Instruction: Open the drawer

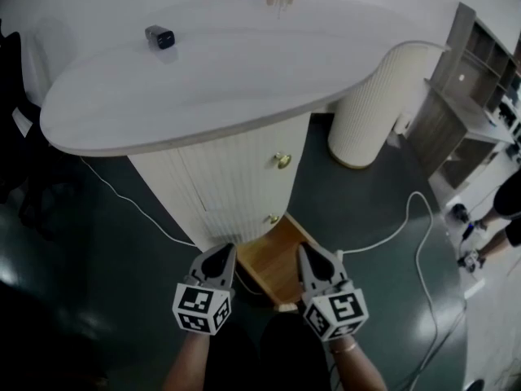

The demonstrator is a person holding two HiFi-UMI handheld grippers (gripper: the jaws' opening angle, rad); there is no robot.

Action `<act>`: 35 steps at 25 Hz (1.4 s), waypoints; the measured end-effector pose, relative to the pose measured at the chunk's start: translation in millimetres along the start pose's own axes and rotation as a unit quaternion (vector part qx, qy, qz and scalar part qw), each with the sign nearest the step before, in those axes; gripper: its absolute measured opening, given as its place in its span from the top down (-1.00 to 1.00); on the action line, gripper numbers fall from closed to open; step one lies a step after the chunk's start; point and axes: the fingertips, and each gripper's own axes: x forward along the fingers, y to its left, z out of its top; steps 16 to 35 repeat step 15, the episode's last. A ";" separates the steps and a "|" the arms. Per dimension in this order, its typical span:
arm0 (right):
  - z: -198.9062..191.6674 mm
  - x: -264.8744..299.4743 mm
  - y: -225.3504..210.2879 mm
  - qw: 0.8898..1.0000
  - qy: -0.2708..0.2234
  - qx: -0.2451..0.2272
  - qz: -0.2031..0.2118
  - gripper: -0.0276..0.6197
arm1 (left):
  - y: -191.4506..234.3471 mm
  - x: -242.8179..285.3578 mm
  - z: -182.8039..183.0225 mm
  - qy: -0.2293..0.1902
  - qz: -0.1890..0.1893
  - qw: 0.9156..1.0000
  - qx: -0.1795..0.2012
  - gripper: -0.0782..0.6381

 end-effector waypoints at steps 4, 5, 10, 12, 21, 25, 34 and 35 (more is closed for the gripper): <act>-4.6 1.6 3.5 1.000 0.004 0.003 0.006 0.91 | 6.3 -4.9 0.0 -0.004 0.012 1.000 -0.003 0.78; -4.2 1.7 5.2 1.000 0.003 0.002 0.008 0.91 | 7.2 -6.2 0.9 -0.006 0.014 1.000 -0.001 0.78; -4.6 0.6 12.3 1.000 -0.001 0.006 0.013 0.91 | 11.0 -13.0 1.5 -0.012 0.015 1.000 0.002 0.78; -5.9 0.8 14.0 1.000 -0.001 0.007 0.014 0.91 | 13.1 -14.6 -0.9 -0.009 0.017 1.000 0.000 0.78; -4.3 4.5 13.5 1.000 -0.001 0.003 0.014 0.91 | 19.2 -12.6 5.4 -0.017 0.021 1.000 -0.001 0.78; -4.3 4.5 13.5 1.000 -0.001 0.003 0.014 0.91 | 19.2 -12.6 5.4 -0.017 0.021 1.000 -0.001 0.78; -4.3 4.5 13.5 1.000 -0.001 0.003 0.014 0.91 | 19.2 -12.6 5.4 -0.017 0.021 1.000 -0.001 0.78; -4.3 4.5 13.5 1.000 -0.001 0.003 0.014 0.91 | 19.2 -12.6 5.4 -0.017 0.021 1.000 -0.001 0.78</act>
